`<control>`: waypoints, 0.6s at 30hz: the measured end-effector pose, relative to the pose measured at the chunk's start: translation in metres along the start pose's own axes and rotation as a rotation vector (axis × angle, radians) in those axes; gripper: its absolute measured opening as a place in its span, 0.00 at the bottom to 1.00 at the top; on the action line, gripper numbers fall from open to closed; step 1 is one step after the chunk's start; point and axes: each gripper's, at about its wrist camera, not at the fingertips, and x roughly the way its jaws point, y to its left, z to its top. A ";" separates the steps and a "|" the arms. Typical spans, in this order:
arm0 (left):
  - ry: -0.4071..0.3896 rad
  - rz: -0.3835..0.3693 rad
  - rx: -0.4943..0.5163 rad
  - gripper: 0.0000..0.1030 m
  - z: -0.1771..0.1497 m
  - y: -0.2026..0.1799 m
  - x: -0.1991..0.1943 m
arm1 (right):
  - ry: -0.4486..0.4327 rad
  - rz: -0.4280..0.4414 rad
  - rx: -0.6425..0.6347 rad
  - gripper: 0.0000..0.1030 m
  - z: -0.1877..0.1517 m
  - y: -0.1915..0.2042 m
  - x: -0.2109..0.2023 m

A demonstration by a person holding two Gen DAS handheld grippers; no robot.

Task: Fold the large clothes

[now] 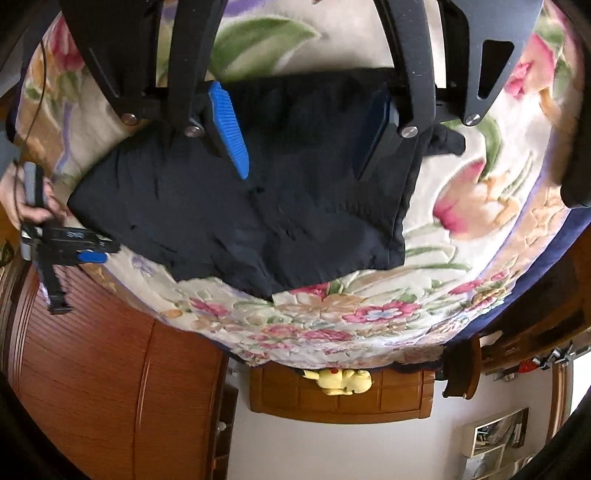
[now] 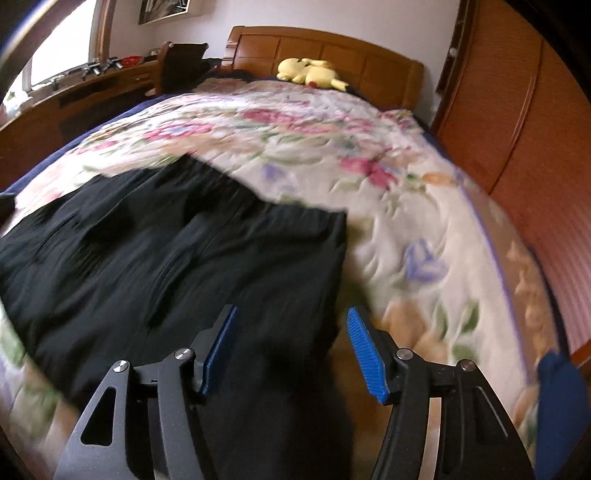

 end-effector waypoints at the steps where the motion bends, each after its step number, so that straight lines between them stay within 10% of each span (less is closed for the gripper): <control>1: 0.006 0.008 0.009 0.58 -0.001 0.002 0.001 | 0.003 0.017 0.005 0.61 -0.008 0.001 -0.007; 18: 0.007 0.075 -0.005 0.58 -0.014 0.041 -0.015 | 0.038 -0.004 0.209 0.61 -0.061 -0.037 -0.011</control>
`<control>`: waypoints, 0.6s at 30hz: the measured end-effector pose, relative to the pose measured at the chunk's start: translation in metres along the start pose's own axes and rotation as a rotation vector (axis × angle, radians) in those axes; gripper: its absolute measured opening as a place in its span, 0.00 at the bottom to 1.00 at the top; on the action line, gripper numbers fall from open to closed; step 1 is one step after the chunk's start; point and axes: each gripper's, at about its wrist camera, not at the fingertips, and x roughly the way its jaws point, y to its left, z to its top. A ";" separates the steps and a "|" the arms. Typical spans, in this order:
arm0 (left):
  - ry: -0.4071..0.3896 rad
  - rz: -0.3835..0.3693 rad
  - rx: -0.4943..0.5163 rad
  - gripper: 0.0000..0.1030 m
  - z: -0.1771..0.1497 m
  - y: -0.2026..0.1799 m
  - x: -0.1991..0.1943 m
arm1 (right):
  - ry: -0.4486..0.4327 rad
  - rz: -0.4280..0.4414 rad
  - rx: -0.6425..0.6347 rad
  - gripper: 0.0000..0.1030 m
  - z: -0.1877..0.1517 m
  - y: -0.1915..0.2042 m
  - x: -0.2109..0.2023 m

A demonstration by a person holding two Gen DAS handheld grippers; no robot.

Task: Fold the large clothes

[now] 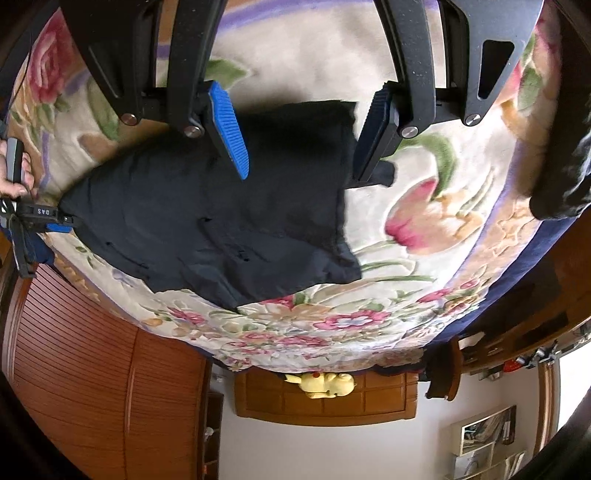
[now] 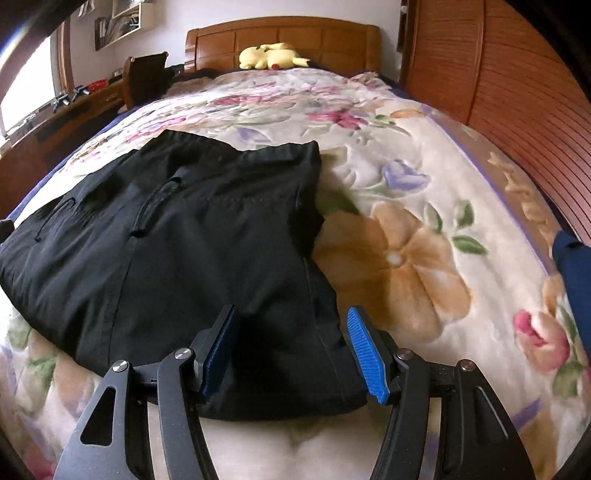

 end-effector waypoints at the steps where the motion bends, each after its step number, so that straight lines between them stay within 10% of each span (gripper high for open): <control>1: 0.004 0.005 -0.009 0.58 0.000 0.005 0.001 | -0.001 0.000 0.009 0.61 -0.002 -0.001 0.001; 18: 0.064 0.038 -0.032 0.58 -0.008 0.016 0.018 | 0.055 0.061 0.054 0.71 -0.014 -0.004 0.016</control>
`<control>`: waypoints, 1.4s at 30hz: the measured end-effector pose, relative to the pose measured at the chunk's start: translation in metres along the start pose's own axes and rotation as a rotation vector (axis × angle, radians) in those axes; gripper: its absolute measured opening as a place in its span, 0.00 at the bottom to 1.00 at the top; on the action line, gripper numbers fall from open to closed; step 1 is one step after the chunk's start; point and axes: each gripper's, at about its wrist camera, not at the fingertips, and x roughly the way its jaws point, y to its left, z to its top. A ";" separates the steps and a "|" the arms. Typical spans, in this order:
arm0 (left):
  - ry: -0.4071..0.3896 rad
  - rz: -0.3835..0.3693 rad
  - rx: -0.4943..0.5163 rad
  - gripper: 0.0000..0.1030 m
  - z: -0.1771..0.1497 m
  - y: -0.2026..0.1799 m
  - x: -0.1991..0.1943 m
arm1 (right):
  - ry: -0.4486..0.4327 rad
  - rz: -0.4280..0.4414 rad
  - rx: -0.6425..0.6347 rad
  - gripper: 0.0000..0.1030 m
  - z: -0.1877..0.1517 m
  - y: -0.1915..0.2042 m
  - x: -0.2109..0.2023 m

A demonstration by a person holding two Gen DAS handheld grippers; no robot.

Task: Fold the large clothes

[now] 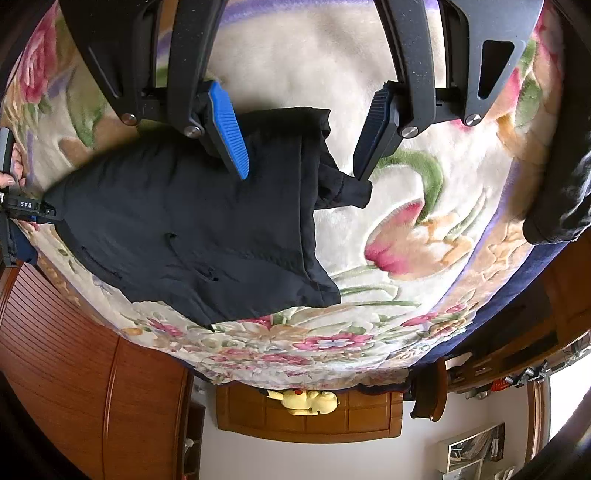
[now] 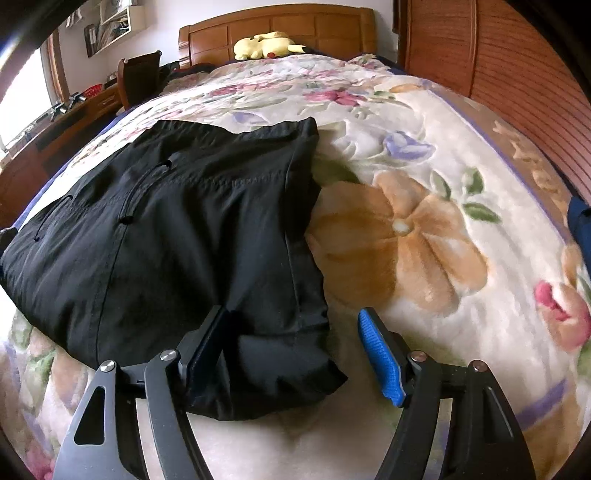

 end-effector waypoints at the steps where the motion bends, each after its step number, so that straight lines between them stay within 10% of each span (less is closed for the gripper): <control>1: 0.001 0.000 0.001 0.58 0.000 0.001 0.001 | 0.004 0.006 0.005 0.71 0.000 0.000 0.000; 9: 0.014 -0.003 -0.002 0.58 -0.002 0.001 0.004 | 0.019 0.045 -0.001 0.69 0.001 0.002 0.004; 17: 0.019 -0.014 0.001 0.58 -0.002 0.000 0.004 | 0.017 0.115 -0.066 0.29 0.000 0.011 0.002; 22: 0.027 -0.012 0.025 0.58 0.000 -0.005 0.000 | 0.009 0.098 -0.103 0.24 0.001 0.014 0.002; 32: 0.062 0.058 0.089 0.12 0.008 -0.017 0.003 | -0.023 0.103 -0.138 0.14 0.008 0.016 -0.008; 42: -0.026 0.090 0.113 0.06 0.011 -0.045 -0.050 | -0.146 0.127 -0.194 0.11 -0.005 0.018 -0.060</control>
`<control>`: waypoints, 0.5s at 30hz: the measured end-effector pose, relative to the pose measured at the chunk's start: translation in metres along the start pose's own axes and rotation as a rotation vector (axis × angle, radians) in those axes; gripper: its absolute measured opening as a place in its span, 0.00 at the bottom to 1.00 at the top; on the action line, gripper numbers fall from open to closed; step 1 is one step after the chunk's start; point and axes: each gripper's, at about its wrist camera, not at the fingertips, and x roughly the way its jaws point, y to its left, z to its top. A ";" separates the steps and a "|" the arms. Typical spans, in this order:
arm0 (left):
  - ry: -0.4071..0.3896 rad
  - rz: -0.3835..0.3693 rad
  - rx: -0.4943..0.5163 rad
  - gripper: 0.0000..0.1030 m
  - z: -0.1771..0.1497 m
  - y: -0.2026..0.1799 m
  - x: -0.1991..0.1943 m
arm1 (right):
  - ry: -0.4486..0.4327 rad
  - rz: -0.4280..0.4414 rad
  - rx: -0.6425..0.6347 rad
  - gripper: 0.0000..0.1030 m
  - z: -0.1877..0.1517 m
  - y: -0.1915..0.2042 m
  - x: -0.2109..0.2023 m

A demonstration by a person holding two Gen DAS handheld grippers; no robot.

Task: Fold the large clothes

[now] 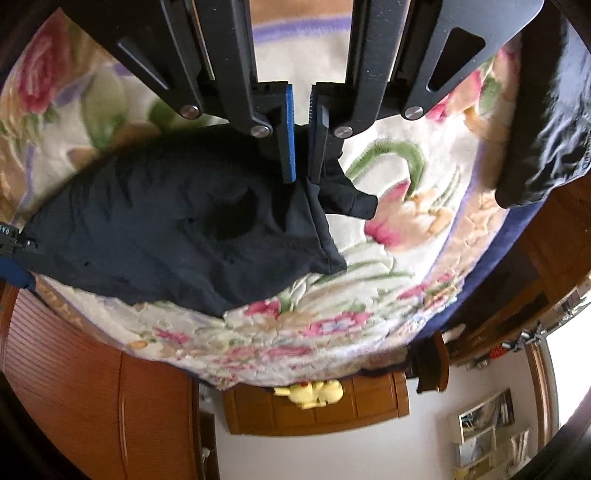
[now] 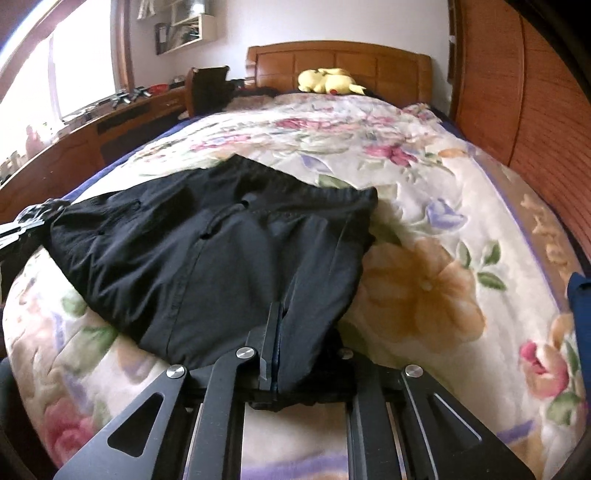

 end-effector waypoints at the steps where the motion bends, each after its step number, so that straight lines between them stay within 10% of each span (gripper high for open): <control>1: -0.011 -0.004 0.004 0.06 -0.002 -0.004 -0.010 | -0.001 0.006 -0.008 0.11 -0.004 0.000 -0.007; 15: -0.058 -0.101 -0.028 0.06 -0.069 -0.037 -0.098 | 0.042 0.056 -0.023 0.13 -0.095 -0.036 -0.087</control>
